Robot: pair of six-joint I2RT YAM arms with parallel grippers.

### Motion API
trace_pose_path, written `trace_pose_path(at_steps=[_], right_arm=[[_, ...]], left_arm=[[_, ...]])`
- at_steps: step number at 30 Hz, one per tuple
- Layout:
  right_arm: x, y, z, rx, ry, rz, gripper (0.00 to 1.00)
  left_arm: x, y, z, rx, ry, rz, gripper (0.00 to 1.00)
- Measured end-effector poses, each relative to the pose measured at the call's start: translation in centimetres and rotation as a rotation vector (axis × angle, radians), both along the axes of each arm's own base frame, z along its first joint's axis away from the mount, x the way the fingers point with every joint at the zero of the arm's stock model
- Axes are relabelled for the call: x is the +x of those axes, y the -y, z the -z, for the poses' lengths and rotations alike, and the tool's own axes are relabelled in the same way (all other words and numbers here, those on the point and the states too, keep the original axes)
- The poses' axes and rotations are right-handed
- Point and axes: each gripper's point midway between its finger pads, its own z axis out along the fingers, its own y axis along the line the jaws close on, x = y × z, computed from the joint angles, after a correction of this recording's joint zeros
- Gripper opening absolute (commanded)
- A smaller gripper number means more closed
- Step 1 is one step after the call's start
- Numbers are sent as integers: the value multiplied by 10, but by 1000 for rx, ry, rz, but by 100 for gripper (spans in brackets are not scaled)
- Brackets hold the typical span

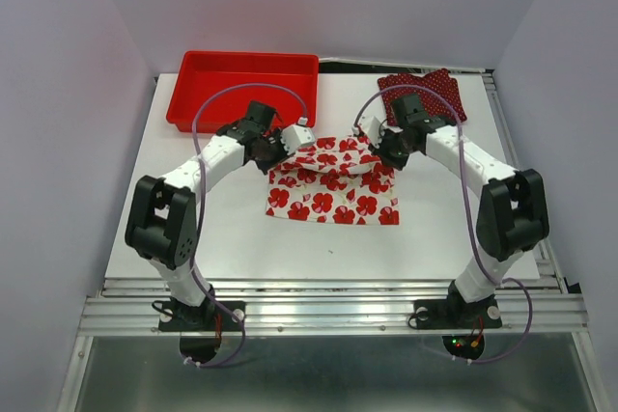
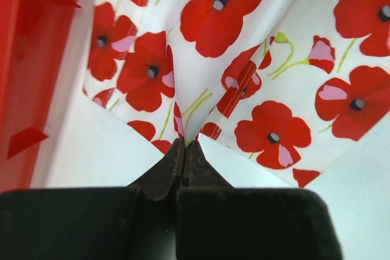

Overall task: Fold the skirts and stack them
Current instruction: Fold the skirt

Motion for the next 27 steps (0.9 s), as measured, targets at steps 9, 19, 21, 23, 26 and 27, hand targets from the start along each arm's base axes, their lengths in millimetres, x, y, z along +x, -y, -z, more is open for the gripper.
trace_pose_path(at_steps=[9,19,21,23,26,27], right_arm=[[-28,5,-38,32,30,-20,1],[-84,12,34,27,-178,-13,1],[-85,12,39,30,-181,-12,1],[-85,11,44,29,-184,-12,1],[-83,10,52,26,-195,-9,1],[-83,10,54,25,-198,-9,1]], left_arm=[[-24,-6,-48,-43,70,34,0],[-70,-15,17,25,-103,100,0],[-75,-17,28,37,-134,100,0],[-75,-17,36,44,-153,96,0],[-72,-15,48,46,-171,81,0],[-71,-15,51,47,-178,74,0]])
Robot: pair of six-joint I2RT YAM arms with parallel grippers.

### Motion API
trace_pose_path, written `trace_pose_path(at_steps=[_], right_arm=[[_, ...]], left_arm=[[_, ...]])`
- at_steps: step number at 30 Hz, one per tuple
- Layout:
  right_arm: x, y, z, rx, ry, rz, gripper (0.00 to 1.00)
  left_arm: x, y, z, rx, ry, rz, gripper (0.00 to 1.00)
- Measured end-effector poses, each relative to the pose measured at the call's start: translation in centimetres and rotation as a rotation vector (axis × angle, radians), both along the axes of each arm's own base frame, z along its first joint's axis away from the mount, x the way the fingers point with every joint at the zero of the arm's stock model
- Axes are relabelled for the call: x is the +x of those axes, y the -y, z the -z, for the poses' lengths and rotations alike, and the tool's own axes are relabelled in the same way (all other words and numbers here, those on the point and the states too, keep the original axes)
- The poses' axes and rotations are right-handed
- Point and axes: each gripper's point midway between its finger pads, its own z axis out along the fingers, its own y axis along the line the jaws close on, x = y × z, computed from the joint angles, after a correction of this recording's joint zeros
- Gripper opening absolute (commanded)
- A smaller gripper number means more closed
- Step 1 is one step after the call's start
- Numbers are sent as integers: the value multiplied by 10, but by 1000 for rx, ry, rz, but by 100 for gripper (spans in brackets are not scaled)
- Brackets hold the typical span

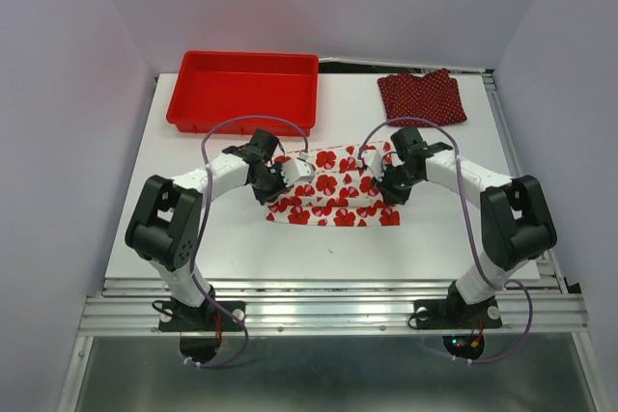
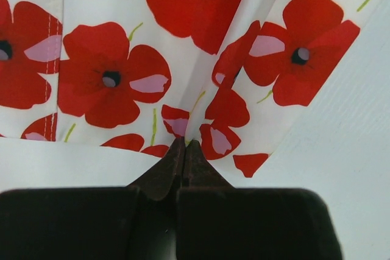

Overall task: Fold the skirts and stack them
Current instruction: Fold the skirt

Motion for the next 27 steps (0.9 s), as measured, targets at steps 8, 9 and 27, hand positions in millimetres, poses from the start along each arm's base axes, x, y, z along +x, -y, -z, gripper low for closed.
trace_pose_path(at_steps=[8,9,27], right_arm=[[15,-1,-14,-6,44,5,1],[17,-1,-17,-7,52,3,1],[-25,7,-25,8,14,-22,1]], left_arm=[[10,5,-5,-2,10,-23,0],[12,5,-8,-3,15,-23,0],[-13,0,-36,-14,47,51,0]])
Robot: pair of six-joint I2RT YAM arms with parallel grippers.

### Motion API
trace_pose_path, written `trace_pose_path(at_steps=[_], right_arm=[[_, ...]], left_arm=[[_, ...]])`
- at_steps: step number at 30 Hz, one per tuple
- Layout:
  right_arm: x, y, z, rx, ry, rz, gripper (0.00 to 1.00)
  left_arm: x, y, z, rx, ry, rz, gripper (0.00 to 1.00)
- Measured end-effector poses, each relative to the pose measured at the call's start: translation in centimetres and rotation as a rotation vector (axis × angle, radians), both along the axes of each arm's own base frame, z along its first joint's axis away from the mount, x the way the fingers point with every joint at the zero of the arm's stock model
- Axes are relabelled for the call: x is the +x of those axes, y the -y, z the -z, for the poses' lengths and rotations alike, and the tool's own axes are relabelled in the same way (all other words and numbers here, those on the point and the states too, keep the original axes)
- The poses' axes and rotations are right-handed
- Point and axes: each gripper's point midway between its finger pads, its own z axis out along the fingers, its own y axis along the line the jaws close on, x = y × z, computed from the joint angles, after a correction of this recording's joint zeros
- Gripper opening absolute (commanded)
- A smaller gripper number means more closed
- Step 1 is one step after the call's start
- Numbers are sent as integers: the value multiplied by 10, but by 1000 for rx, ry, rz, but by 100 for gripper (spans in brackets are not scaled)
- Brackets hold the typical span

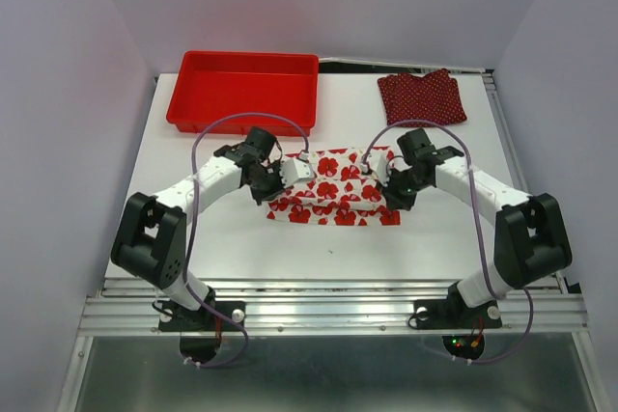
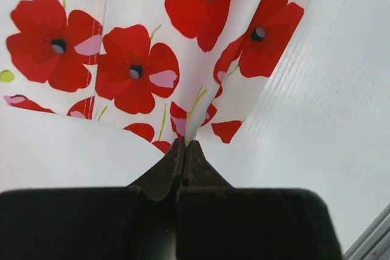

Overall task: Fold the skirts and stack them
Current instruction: Fold the skirt

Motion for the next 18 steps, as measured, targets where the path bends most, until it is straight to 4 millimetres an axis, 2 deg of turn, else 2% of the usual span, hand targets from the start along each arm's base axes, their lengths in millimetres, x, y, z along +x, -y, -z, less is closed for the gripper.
trace_pose_path(at_steps=[2,3,4,7,8,9,10,12,15,18], right_arm=[[-3,-1,6,-2,-19,0,1],[-3,-1,10,-3,-27,0,2],[-4,-1,13,-5,-33,1,11],[-6,-1,21,-10,-59,5,24],[-7,0,22,-17,-62,7,35],[-7,1,22,-20,-64,6,45],[-8,2,22,-23,-69,6,56],[-11,3,20,-25,-81,11,65],[-15,2,9,-11,-85,9,66],[-11,-6,-21,42,-44,22,62]], left_arm=[[-2,0,7,8,-15,4,0],[-2,-1,13,15,-26,3,5],[-2,0,18,18,-33,3,12],[-5,-1,31,34,-58,5,35],[-6,-3,33,40,-62,5,39],[-8,-5,35,49,-68,4,54],[-8,-5,35,51,-66,9,56],[-7,-5,31,48,-53,11,57],[-10,-5,15,26,-27,17,57],[-15,0,-16,-35,24,31,55]])
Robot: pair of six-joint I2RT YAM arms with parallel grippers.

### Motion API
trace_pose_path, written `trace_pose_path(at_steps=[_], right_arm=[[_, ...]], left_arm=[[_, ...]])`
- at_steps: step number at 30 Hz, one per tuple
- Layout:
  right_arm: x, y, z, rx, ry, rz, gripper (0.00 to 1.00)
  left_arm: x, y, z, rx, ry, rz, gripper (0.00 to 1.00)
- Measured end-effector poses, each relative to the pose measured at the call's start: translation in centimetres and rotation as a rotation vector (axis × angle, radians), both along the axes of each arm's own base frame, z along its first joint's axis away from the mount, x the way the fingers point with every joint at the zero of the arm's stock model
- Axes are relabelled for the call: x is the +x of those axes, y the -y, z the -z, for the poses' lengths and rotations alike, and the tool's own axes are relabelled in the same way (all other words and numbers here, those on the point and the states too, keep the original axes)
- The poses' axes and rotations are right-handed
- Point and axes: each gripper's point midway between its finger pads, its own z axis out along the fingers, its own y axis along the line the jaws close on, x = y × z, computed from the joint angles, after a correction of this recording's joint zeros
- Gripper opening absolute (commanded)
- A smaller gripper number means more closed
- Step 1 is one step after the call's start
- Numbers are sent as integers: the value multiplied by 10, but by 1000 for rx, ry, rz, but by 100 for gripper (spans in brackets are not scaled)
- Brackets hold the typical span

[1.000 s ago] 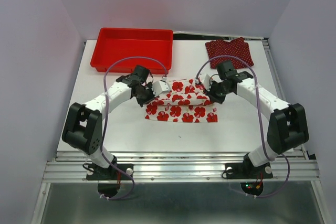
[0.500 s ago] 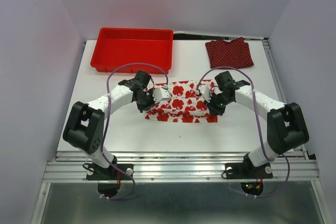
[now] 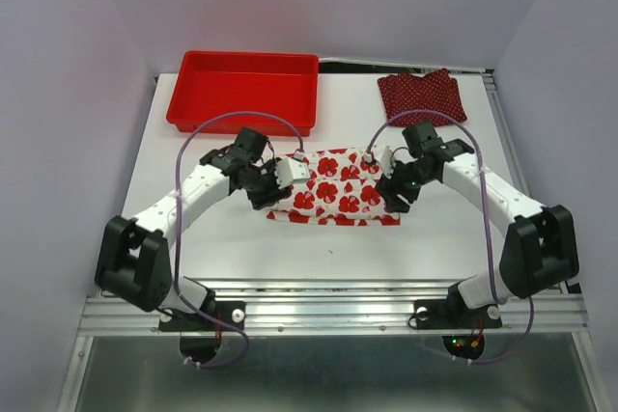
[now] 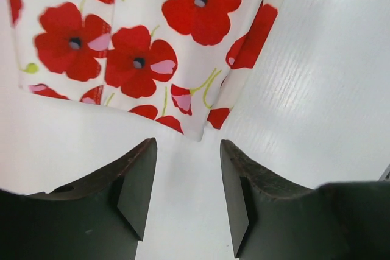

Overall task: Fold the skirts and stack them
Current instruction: Fold the skirt

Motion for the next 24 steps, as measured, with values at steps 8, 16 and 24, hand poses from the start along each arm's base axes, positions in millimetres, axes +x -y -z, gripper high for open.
trace_pose_path(at_steps=[8,16,24], right_arm=[[28,-41,-52,217,21,117,35],[30,-51,15,190,-205,194,27],[-8,-29,56,88,-306,213,26]], left_arm=[[6,23,-42,-194,63,-74,10],[13,32,34,-146,-173,-217,0],[2,39,46,-173,-268,-250,0]])
